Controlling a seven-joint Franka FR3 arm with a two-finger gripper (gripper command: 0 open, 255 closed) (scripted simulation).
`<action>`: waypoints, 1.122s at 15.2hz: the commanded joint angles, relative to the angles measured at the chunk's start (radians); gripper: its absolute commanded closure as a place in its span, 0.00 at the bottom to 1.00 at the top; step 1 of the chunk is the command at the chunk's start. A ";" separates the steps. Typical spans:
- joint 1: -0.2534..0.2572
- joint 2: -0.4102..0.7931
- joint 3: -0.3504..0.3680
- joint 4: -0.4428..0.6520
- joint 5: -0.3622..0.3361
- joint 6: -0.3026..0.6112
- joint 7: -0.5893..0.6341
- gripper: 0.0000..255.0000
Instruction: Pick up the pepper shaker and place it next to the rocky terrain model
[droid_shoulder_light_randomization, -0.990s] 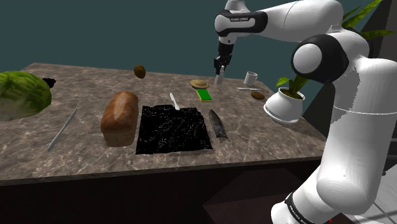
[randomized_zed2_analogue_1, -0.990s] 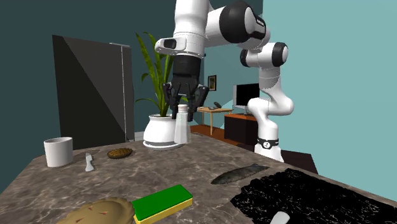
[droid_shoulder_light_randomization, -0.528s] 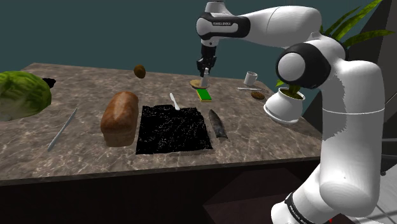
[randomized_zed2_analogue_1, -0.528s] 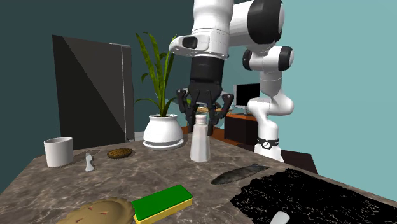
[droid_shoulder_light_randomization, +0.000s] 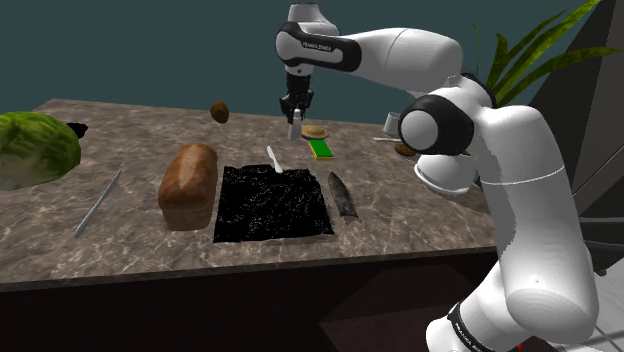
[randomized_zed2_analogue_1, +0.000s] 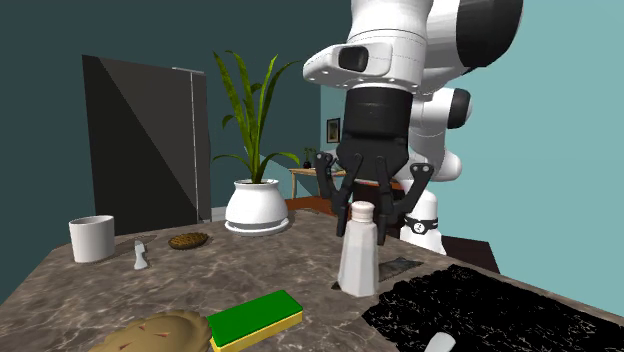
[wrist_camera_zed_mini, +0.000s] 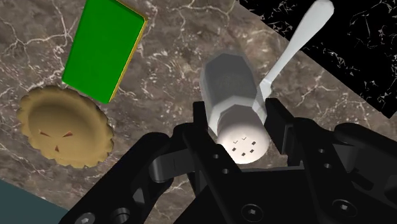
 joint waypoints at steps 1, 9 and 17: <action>0.007 0.018 0.003 0.007 0.001 0.011 0.012 1.00; 0.017 0.006 0.003 -0.122 -0.001 0.127 0.016 1.00; 0.022 0.021 0.005 -0.212 0.001 0.231 0.020 1.00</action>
